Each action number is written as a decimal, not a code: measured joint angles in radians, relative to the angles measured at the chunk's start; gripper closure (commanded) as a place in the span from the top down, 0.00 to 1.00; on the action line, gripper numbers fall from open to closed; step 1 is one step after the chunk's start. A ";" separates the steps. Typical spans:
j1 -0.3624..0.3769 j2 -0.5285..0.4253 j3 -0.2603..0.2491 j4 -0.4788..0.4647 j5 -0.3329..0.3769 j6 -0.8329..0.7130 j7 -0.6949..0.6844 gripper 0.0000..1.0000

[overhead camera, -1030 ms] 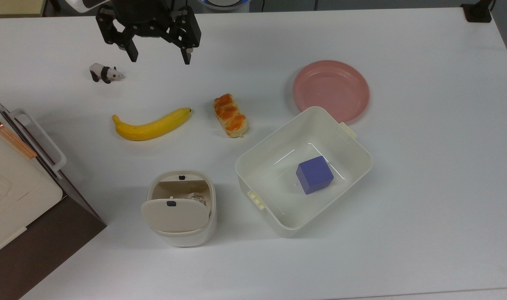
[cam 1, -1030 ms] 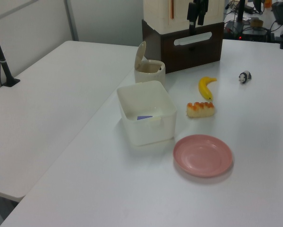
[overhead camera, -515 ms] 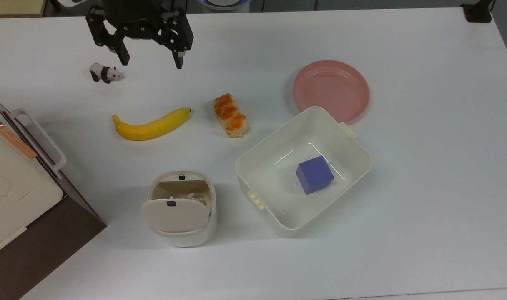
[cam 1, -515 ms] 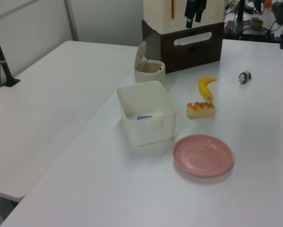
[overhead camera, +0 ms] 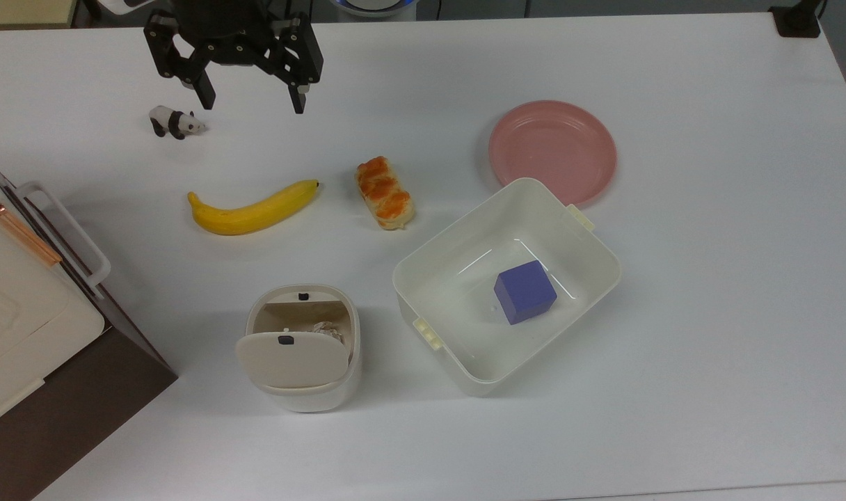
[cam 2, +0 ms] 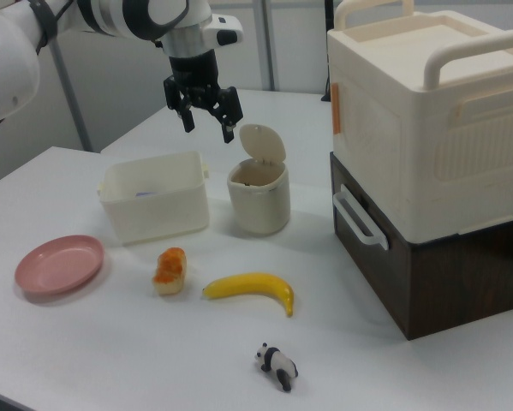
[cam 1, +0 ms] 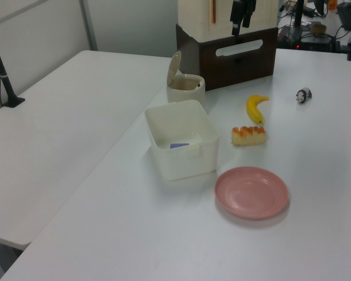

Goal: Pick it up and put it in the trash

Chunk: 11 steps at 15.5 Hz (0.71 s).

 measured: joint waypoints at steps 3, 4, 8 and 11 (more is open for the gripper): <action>0.000 0.000 0.000 0.000 0.000 -0.016 -0.014 1.00; 0.000 -0.001 0.001 0.000 0.000 -0.027 -0.016 1.00; 0.001 -0.010 0.002 0.000 0.000 -0.044 -0.017 1.00; 0.002 -0.012 0.003 -0.001 0.000 -0.044 -0.017 1.00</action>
